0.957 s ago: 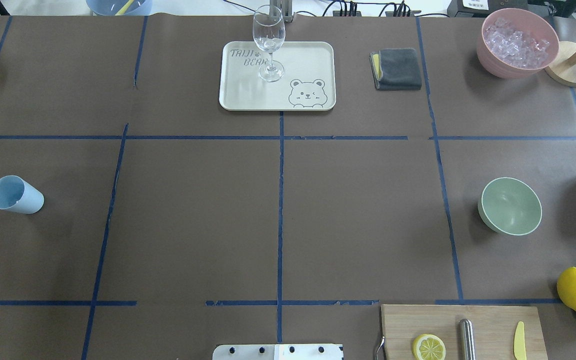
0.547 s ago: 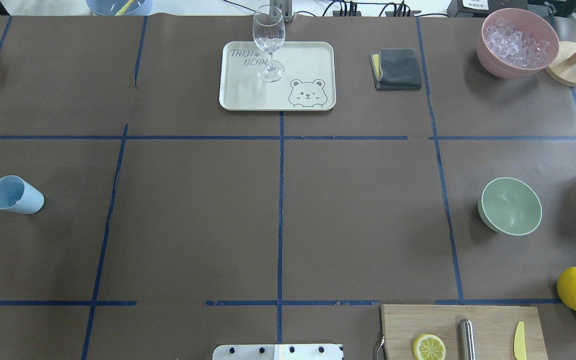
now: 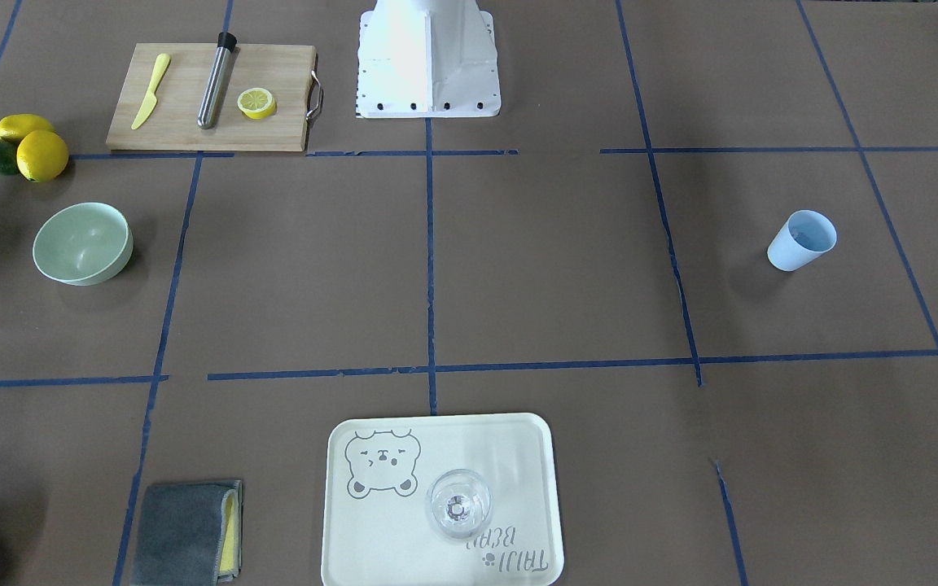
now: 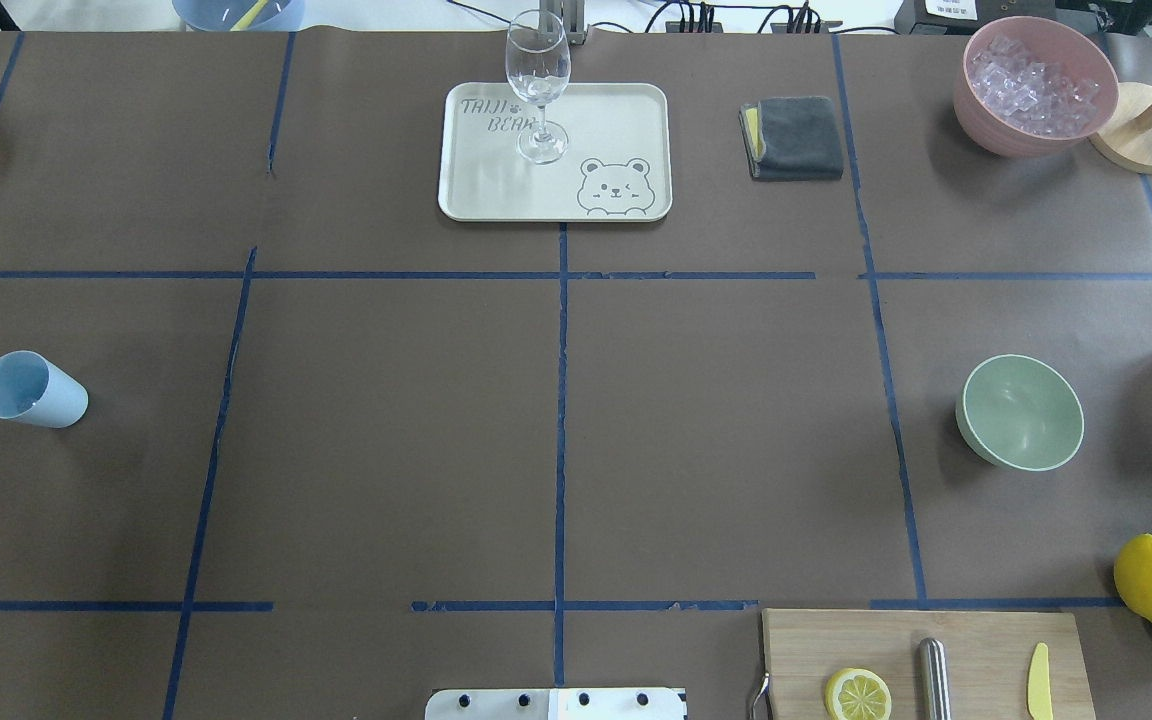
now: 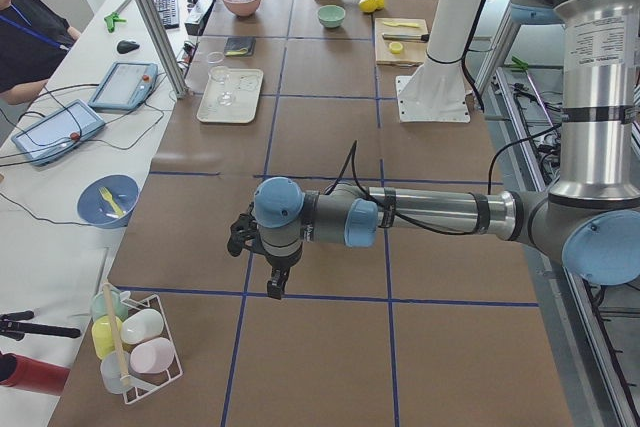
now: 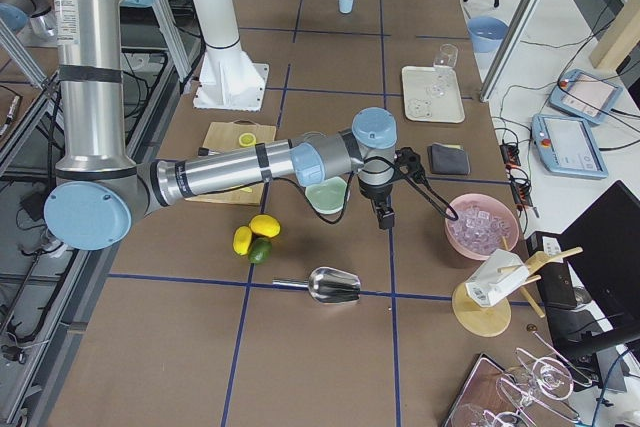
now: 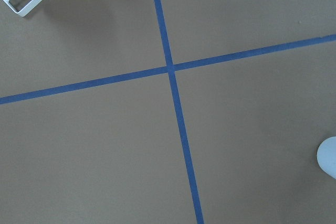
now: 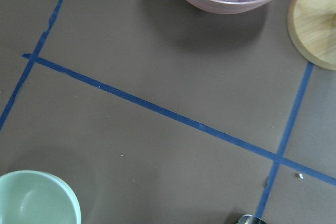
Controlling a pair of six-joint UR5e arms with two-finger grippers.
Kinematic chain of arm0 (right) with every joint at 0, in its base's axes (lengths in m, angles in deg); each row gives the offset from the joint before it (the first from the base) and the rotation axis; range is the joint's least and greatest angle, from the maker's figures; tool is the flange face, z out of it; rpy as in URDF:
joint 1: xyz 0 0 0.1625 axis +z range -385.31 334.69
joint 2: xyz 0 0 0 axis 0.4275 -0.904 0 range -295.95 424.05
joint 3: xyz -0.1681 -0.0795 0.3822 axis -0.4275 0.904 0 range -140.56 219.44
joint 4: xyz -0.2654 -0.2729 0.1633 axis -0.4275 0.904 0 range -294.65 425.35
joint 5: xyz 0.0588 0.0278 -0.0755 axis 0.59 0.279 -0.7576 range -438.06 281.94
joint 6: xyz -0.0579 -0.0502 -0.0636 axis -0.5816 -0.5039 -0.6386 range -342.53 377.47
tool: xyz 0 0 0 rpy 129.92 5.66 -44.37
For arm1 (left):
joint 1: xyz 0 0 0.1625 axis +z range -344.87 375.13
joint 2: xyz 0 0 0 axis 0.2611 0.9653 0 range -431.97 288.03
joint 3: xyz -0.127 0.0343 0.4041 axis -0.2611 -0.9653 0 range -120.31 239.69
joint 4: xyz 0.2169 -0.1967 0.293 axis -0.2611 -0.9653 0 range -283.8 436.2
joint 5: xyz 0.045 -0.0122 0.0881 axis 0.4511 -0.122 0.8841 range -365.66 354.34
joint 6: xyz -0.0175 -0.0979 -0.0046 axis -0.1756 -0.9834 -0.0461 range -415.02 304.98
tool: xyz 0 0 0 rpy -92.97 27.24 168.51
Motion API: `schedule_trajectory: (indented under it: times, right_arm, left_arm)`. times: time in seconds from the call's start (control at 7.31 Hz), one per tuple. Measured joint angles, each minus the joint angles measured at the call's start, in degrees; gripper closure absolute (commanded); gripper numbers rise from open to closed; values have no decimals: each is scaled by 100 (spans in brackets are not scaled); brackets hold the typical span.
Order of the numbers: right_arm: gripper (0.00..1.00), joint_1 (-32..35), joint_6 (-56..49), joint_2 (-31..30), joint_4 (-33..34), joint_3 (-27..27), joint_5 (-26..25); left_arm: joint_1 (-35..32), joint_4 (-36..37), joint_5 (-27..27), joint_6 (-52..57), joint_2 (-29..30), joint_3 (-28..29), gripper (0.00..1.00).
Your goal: Pour ice into bowl
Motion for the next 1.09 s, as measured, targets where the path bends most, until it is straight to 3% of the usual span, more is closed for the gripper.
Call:
schedule_trajectory:
  times: [0.27,0.55,0.68,0.82,0.96,1.09]
  right_arm:
    - [5,-721,863,-158,-597,48,3]
    - [5,-1435,2020,-425,-1768,157,-171]
    - [10,-1827,2550,-484,-2476,397,-410]
    - [43,-2094,2867,-501,-3065,664,-604]
    - [95,-2226,3012,-511,-3453,853,-699]
    - [100,-2273,3061,-517,-3604,926,-717]
  left_arm:
    - [0,0,-2,0,0,-29,0]
    - [-3,0,-1,0,-2,-39,0]
    - [-2,-1,-1,0,-2,-42,0]
    - [-2,0,-4,0,-2,-42,0]
    - [0,-3,-6,0,-2,-42,0]
    - [0,-6,-6,1,-2,-42,0]
